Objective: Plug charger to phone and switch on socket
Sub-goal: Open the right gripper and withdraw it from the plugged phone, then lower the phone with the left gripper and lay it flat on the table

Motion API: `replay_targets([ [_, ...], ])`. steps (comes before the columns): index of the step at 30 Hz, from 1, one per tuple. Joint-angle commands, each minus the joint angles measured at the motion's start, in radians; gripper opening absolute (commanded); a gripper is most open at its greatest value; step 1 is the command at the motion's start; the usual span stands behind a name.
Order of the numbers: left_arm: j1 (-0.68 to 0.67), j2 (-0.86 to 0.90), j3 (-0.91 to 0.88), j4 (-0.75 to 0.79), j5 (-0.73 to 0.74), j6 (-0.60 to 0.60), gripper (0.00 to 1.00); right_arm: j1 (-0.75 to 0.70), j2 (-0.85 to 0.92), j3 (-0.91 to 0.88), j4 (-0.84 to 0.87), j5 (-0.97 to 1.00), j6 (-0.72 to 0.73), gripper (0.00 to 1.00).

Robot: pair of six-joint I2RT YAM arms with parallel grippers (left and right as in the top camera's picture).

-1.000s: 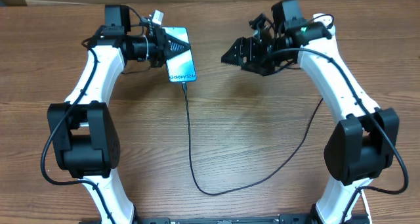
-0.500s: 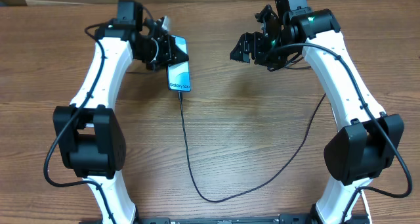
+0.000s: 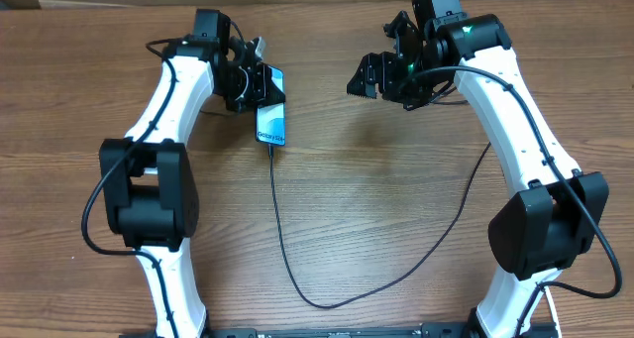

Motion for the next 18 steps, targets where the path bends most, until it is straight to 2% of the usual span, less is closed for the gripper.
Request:
replay_targets([
  [1,-0.008,0.003,0.027,0.024,-0.014,-0.049,0.04,0.015,0.000,0.021,-0.003,0.015,-0.009,0.85],
  [18,-0.016,0.032,0.019,0.049,-0.099,-0.088,0.04,0.035,0.000,0.012,-0.003,0.055,-0.009,0.90],
])
